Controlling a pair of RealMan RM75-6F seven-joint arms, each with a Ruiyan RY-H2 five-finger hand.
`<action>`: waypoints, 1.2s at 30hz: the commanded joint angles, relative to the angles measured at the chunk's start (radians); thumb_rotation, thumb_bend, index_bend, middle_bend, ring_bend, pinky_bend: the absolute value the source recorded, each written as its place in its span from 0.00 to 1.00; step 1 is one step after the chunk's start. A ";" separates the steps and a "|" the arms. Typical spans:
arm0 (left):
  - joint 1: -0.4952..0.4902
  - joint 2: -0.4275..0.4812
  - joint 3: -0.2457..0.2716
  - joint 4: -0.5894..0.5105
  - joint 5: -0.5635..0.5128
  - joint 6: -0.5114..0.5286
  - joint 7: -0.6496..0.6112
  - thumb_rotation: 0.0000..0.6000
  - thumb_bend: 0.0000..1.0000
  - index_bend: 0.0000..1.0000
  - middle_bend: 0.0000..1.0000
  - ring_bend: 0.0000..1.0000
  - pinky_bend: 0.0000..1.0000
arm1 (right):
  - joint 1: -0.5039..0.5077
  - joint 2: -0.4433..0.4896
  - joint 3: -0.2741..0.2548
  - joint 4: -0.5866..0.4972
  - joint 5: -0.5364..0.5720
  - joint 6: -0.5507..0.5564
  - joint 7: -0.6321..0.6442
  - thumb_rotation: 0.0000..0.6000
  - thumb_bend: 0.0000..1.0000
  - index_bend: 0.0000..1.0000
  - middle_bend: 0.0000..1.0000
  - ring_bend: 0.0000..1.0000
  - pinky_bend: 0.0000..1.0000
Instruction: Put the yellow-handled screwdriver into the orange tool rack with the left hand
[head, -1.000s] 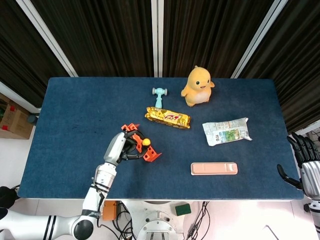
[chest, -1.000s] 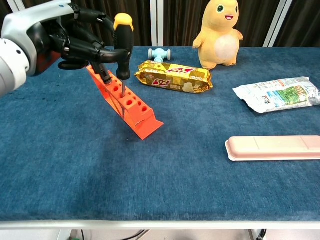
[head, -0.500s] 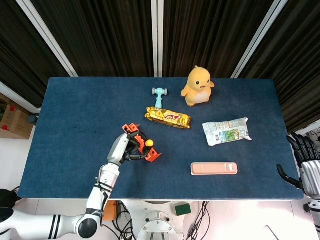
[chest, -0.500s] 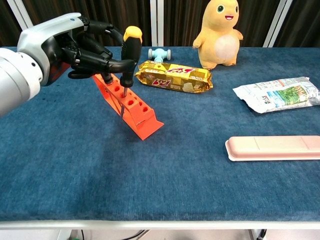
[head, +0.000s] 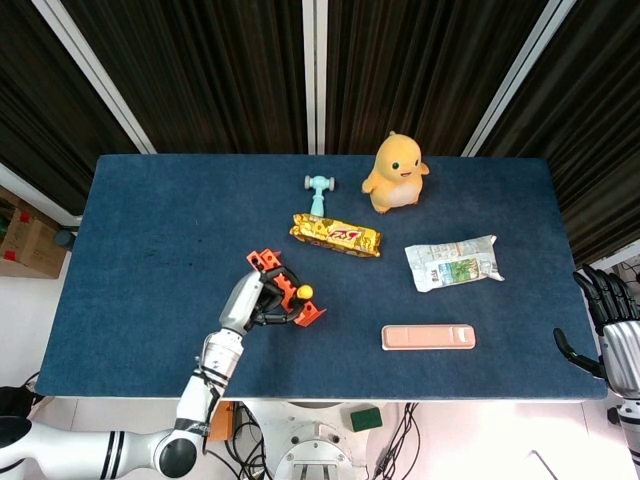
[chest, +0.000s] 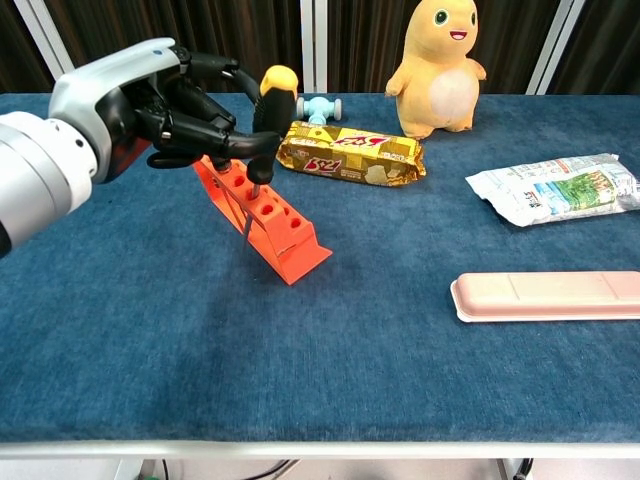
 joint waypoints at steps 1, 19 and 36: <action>0.001 -0.006 0.004 0.006 -0.003 -0.006 -0.004 1.00 0.29 0.64 1.00 1.00 1.00 | -0.001 0.000 0.000 0.000 0.000 0.001 0.000 1.00 0.34 0.00 0.00 0.00 0.00; 0.011 -0.032 0.009 0.056 -0.001 -0.043 -0.047 1.00 0.29 0.63 1.00 1.00 1.00 | 0.000 0.000 0.000 0.001 0.001 0.001 0.003 1.00 0.34 0.00 0.00 0.00 0.00; 0.024 -0.021 0.028 0.076 0.036 -0.072 -0.079 1.00 0.29 0.34 1.00 1.00 1.00 | 0.001 -0.001 0.000 -0.001 0.002 -0.003 -0.003 1.00 0.34 0.00 0.00 0.00 0.00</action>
